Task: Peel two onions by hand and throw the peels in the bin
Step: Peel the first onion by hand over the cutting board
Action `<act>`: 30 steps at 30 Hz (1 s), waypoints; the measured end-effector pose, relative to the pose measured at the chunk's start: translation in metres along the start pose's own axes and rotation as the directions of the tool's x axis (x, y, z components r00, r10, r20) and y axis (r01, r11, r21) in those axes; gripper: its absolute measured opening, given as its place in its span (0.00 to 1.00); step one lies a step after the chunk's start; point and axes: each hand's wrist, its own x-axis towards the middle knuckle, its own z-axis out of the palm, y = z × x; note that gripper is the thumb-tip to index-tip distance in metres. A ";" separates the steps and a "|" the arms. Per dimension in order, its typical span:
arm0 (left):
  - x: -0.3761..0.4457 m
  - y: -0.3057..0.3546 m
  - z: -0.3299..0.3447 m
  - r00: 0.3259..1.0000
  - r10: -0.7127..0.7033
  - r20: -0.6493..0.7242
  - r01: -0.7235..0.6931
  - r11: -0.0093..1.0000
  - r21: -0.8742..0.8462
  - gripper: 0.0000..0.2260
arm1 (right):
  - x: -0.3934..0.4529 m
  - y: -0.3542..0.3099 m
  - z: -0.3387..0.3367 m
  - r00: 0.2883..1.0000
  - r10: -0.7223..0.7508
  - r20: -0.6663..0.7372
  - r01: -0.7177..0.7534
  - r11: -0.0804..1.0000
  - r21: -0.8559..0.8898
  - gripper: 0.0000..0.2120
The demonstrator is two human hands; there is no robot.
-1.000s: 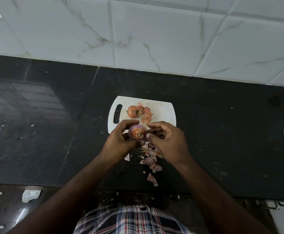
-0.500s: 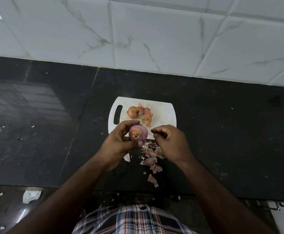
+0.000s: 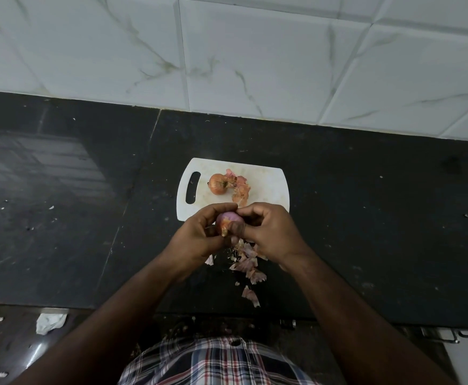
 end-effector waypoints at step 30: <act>0.001 0.002 0.000 0.997 0.079 -0.006 -0.076 0.972 0.222 0.28 | -0.005 -0.014 -0.016 0.999 -0.008 0.036 0.014 0.986 -0.163 0.19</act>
